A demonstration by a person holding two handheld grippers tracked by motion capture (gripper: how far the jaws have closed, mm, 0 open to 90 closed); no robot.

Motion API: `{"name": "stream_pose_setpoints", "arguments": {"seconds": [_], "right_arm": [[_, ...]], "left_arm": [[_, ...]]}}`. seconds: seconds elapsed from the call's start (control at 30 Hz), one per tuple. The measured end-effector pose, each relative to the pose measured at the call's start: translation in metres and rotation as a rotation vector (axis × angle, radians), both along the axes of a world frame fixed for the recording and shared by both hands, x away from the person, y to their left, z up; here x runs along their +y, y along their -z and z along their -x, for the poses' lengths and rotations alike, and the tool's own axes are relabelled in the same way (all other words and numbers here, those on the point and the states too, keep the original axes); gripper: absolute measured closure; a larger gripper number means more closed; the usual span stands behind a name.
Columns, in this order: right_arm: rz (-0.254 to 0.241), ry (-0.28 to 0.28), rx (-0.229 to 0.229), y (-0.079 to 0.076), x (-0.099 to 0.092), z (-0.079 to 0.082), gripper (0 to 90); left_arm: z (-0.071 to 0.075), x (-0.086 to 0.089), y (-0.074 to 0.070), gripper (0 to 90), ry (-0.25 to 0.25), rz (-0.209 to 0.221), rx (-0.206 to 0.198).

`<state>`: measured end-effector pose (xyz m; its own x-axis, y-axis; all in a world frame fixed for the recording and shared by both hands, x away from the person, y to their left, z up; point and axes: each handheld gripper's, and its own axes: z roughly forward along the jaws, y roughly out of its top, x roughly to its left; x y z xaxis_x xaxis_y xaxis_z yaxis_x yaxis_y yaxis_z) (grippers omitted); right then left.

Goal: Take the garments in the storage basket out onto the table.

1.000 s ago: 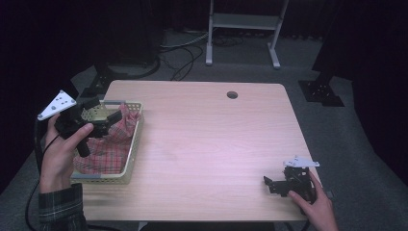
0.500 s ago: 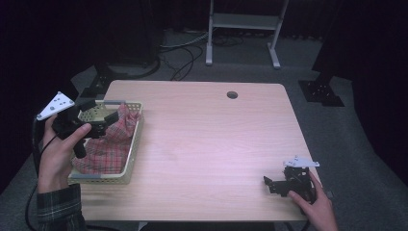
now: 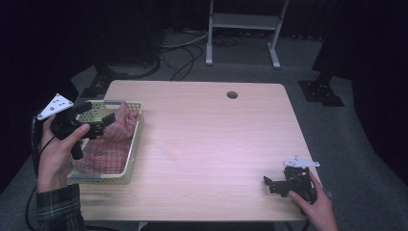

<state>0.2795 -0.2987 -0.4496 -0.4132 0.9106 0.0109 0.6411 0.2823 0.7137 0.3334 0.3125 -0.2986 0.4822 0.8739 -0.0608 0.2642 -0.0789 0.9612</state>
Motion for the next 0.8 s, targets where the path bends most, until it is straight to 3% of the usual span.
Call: {"name": "stream_pose_setpoints", "arguments": {"seconds": [0.37,0.8], "right_arm": [[0.0,0.0,0.0,0.0,0.0,0.0,0.0],[0.0,0.0,0.0,0.0,0.0,0.0,0.0]], "left_arm": [[-0.007,0.003,0.012,1.7,-0.02,-0.027,0.057],[-0.017,0.003,0.027,1.8,-0.04,-0.031,0.118]]}}
